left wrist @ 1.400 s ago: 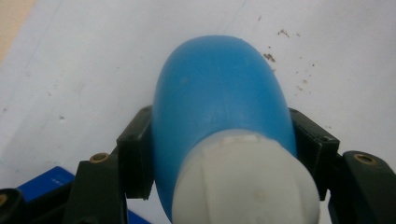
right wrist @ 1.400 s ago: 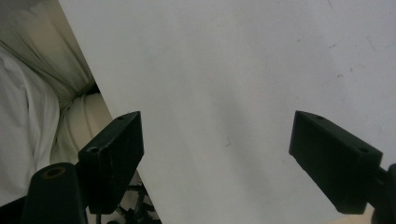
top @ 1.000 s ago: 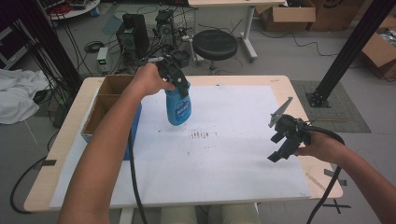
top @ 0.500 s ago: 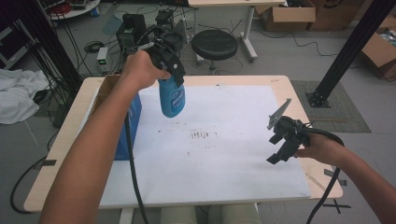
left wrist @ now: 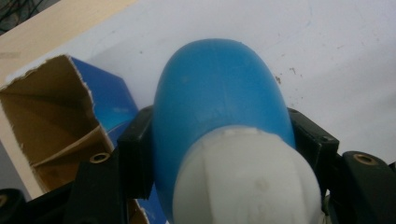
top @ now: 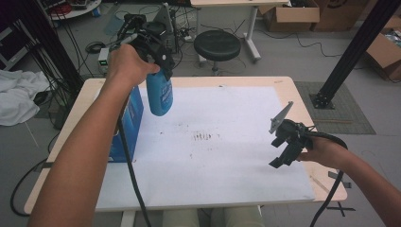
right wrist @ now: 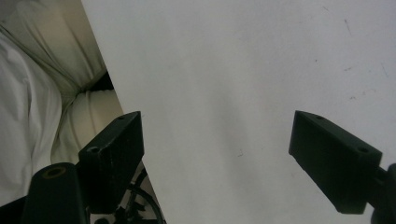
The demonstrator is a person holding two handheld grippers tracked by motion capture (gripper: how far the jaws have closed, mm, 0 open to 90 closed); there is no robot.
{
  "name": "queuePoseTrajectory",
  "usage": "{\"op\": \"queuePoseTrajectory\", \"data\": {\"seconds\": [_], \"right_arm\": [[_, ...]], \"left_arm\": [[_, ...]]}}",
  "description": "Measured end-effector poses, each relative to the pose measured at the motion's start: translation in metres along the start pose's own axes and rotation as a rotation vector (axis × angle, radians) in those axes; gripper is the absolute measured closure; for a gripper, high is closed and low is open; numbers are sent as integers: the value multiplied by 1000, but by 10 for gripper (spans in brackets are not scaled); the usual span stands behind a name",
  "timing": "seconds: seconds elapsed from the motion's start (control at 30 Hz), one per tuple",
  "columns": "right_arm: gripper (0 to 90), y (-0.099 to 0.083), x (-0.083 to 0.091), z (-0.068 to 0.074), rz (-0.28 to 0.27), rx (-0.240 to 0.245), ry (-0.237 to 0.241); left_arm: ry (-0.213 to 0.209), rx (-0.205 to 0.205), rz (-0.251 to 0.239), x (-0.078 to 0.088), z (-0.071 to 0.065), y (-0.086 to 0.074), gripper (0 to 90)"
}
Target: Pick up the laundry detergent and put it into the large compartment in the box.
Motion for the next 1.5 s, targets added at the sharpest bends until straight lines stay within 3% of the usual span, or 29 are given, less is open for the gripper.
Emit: {"op": "queuePoseTrajectory", "data": {"seconds": [0.37, 0.87, 1.07, 1.23, 1.5], "right_arm": [[178, 6, -2, 3, -3, 21, 4], [178, 5, 0, 3, -4, 23, 0], [178, 6, -1, 4, -2, 30, 4], [178, 8, -2, 4, -2, 31, 6], [178, 7, -2, 4, 1, 29, 6]], "left_arm": [[25, 131, -20, 21, 26, -14, 374], [28, 256, -66, 52, 65, -31, 374], [43, 292, -73, 58, 81, -40, 374], [66, 298, -65, 56, 91, -48, 374], [93, 294, -54, 41, 103, -55, 375]]}}
Point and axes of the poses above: each handheld gripper's, and its own axes: x roughly backward along the jaws, y roughly out of its top, z roughly to its left, the point moved 4 cm from there along -x, roughly forward along the jaws, and after that the axes turned 6 degrees about x, right-handed, at the moved point
